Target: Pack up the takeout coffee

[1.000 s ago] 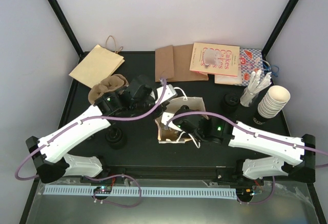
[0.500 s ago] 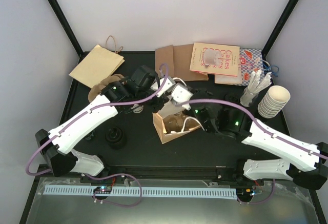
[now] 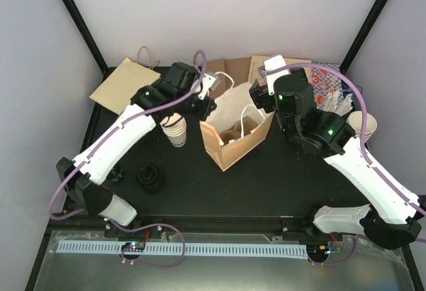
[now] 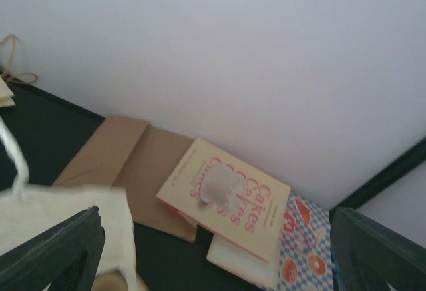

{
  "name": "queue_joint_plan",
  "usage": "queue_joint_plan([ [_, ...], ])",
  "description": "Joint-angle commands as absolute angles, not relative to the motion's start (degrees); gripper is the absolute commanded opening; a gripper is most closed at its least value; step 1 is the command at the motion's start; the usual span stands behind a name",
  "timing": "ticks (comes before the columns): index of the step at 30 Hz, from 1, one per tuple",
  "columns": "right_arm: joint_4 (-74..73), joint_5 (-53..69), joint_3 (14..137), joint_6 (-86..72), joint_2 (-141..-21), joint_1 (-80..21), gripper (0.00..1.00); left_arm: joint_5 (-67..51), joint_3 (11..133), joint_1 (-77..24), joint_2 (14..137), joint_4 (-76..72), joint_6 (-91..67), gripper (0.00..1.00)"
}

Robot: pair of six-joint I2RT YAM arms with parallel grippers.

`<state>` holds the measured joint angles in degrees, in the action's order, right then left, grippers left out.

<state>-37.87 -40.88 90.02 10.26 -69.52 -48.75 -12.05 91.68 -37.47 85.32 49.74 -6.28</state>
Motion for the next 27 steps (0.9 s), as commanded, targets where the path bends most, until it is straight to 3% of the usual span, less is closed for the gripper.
queue_joint_plan([
  [1,-45.9,-43.56,90.79,-4.7,-68.58,-46.38,0.96,-13.37,96.86,-32.84,88.81,48.6,-14.71,0.02],
  [8,-53.74,-41.09,87.69,-16.67,-64.99,-41.99,0.97,-15.63,99.93,-26.74,94.13,47.06,-24.02,0.01],
  [19,-53.23,-39.67,78.19,-18.62,-57.4,-40.58,0.97,-11.19,100.76,-23.91,99.32,39.94,-35.71,0.04],
  [21,-53.5,-39.3,77.29,-18.71,-56.91,-40.6,0.97,-12.09,100.68,-23.91,99.4,39.17,-34.88,0.31],
  [24,-54.18,-38.33,76.05,-18.95,-56.42,-40.6,0.98,-12.7,100.83,-23.91,98.44,39.6,-33.5,0.52],
  [27,-55.11,-37.64,74.97,-19.26,-56.04,-40.53,0.98,-11.97,100.73,-23.91,96.27,41.26,-31.93,0.66],
])
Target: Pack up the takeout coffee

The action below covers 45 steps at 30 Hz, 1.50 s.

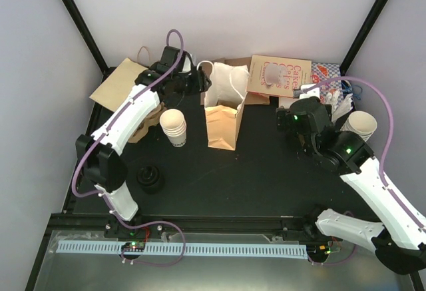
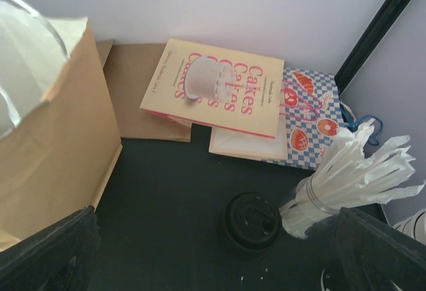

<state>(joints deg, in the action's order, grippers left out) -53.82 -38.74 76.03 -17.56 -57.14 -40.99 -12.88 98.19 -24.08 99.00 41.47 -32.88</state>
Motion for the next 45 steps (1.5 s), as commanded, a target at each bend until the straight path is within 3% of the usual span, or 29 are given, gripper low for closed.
queue_joint_plan([
  [1,-55.24,-37.36,74.66,-19.37,-55.94,-40.54,0.98,-11.57,100.79,-23.9,95.33,41.99,-31.28,0.69],
  [6,-55.54,-35.78,73.51,-19.84,-54.67,-40.6,0.98,-7.4,99.01,-23.9,87.7,46.68,-27.71,0.71],
  [13,-56.25,-32.42,72.59,-20.04,-53.12,-40.6,0.99,-2.57,84.57,-23.64,71.24,45.62,-20.67,0.68],
  [18,-55.77,-28.56,70.74,-20.36,-50.45,-40.59,0.99,-2.2,77.66,-23.64,67.38,49.29,-13.98,0.66],
  [24,-54.76,-25.74,68.37,-21.11,-47.77,-40.61,0.99,0.32,72.52,-23.64,69.1,49.19,-11.55,0.65],
  [32,-54.48,-24.63,66.59,-21.45,-47.29,-40.54,0.99,4.47,77.11,-25.78,81.1,52.67,-9.74,0.68],
  [45,-54.18,-25.31,65.47,-21.66,-46.82,-40.6,0.99,6.75,83.93,-26.54,91.23,57.59,-9.23,0.3],
])
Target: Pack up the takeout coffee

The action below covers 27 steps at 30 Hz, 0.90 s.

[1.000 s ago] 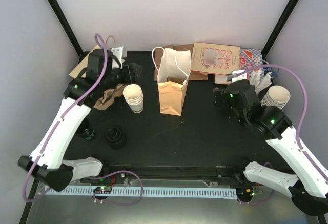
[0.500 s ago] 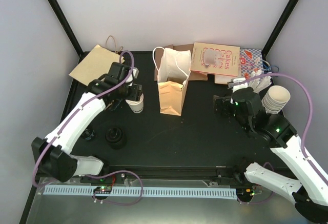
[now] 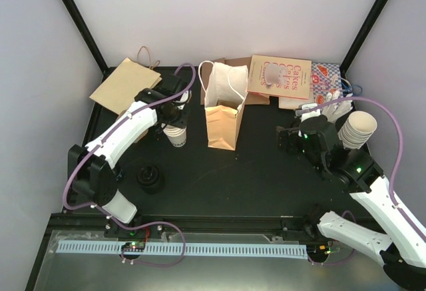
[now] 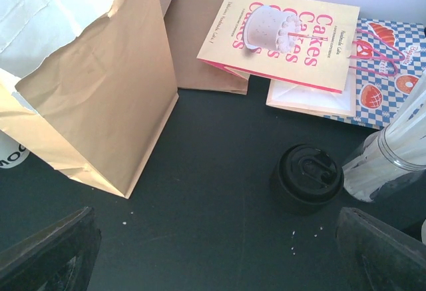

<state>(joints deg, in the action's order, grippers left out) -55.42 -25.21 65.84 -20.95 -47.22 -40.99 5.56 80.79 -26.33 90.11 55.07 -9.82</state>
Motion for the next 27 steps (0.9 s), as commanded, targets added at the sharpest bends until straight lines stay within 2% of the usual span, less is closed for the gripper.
queue_joint_plan([
  [1,-54.16,-25.33,65.48,-21.7,-46.84,-40.61,0.99,6.72,84.13,-26.54,91.57,57.83,-9.28,0.3],
  [5,-53.95,-25.25,65.57,-21.84,-46.85,-40.59,0.99,6.29,85.02,-26.54,92.6,59.24,-9.26,0.21],
  [10,-53.86,-25.01,65.58,-21.96,-47.0,-40.6,0.99,5.01,85.43,-26.54,92.77,60.31,-9.3,0.21],
  [14,-53.84,-24.96,65.4,-22.12,-46.98,-40.6,0.99,5.8,85.73,-26.61,92.15,60.61,-9.07,0.06],
  [16,-53.77,-24.99,65.31,-22.22,-46.94,-40.58,0.99,7.65,86.7,-27.07,91.95,61.65,-8.97,0.02],
  [27,-52.66,-22.79,63.63,-22.26,-47.56,-40.61,0.99,18.05,91.63,-31.61,91.46,68.49,-10.18,0.02],
])
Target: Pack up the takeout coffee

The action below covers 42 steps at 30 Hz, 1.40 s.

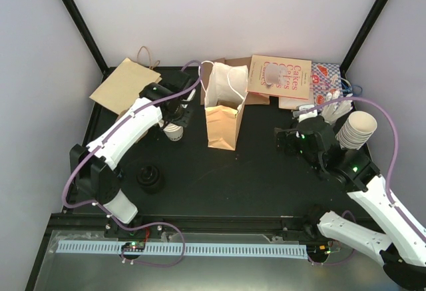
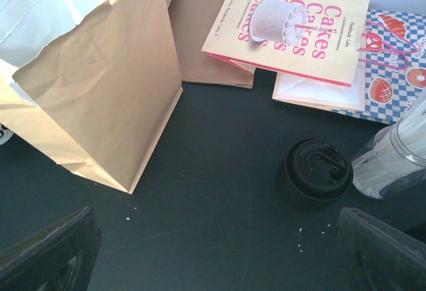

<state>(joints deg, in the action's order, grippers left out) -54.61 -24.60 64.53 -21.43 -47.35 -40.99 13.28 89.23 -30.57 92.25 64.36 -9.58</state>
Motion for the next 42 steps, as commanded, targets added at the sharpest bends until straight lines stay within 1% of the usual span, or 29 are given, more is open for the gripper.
queue_joint_plan([
  [1,-52.54,-22.28,63.44,-22.36,-47.77,-40.56,0.99,18.29,91.54,-31.74,91.48,68.81,-10.36,0.01],
  [4,-52.27,-21.18,62.93,-22.58,-48.03,-40.6,0.99,18.89,90.99,-32.13,91.45,69.93,-10.87,0.01],
  [8,-52.22,-21.03,62.92,-22.53,-47.69,-40.61,0.99,24.35,89.42,-32.19,91.39,71.7,-11.41,0.02],
  [9,-52.29,-21.16,62.93,-22.38,-47.53,-40.58,0.99,22.91,89.27,-32.15,91.14,71.62,-11.4,0.01],
  [11,-52.23,-21.6,62.85,-22.16,-47.23,-40.61,0.99,15.04,88.48,-32.07,89.76,69.35,-10.0,0.01],
  [13,-52.1,-21.74,62.85,-22.11,-47.16,-40.6,0.99,11.45,88.09,-32.06,88.42,67.86,-9.99,0.02],
  [14,-52.12,-21.58,62.91,-22.2,-47.18,-40.61,0.99,12.24,87.79,-32.06,88.04,67.7,-9.59,0.02],
  [16,-52.28,-21.23,63.02,-22.31,-47.2,-40.58,0.99,18.19,89.07,-32.34,89.06,70.68,-11.32,0.02],
  [19,-52.34,-21.14,62.88,-22.28,-46.98,-40.58,0.99,17.92,88.98,-32.26,90.78,72.34,-11.3,0.02],
  [20,-52.36,-21.29,62.77,-22.11,-46.9,-40.6,0.99,17.12,88.72,-32.19,90.92,72.37,-11.42,0.02],
  [22,-52.29,-21.38,62.75,-22.15,-46.85,-40.55,0.99,8.6,86.45,-31.84,89.16,68.79,-9.57,0.02],
  [24,-52.29,-21.13,62.9,-22.16,-46.93,-40.6,0.99,9.71,85.64,-31.67,87.75,67.43,-10.94,0.01],
  [26,-52.45,-21.03,63.1,-22.24,-46.93,-40.6,0.99,6.98,84.98,-30.95,86.4,65.88,-10.33,0.01],
  [28,-52.51,-21.03,63.19,-22.03,-46.8,-40.56,0.99,12.32,85.97,-30.99,86.48,67.77,-11.59,0.01],
  [29,-52.55,-21.07,63.19,-21.99,-46.77,-40.58,0.99,10.69,86.3,-30.71,86.52,67.78,-10.29,0.01],
  [31,-52.5,-21.24,63.18,-21.89,-46.68,-40.56,0.99,17.27,87.24,-31.06,87.38,70.81,-11.96,0.02],
  [32,-52.54,-21.3,63.19,-21.86,-46.72,-40.61,0.99,18.11,88.35,-31.25,88.28,72.4,-12.63,0.02],
  [33,-52.48,-21.23,63.26,-21.88,-46.75,-40.55,0.99,15.73,88.11,-31.01,88.43,71.97,-11.35,0.02],
  [35,-52.32,-21.0,63.28,-21.91,-46.76,-40.6,0.99,17.35,87.97,-31.08,88.76,72.43,-12.52,0.02],
  [37,-52.14,-20.77,63.37,-22.01,-46.83,-40.57,0.99,7.97,86.78,-30.75,88.36,69.82,-10.08,0.01],
  [38,-52.11,-20.72,63.41,-22.05,-46.84,-40.6,0.99,8.41,86.4,-30.79,87.71,68.84,-10.76,0.02],
  [42,-52.39,-20.66,63.93,-21.89,-46.93,-40.55,0.99,18.93,90.25,-31.09,88.69,73.42,-13.9,0.01],
])
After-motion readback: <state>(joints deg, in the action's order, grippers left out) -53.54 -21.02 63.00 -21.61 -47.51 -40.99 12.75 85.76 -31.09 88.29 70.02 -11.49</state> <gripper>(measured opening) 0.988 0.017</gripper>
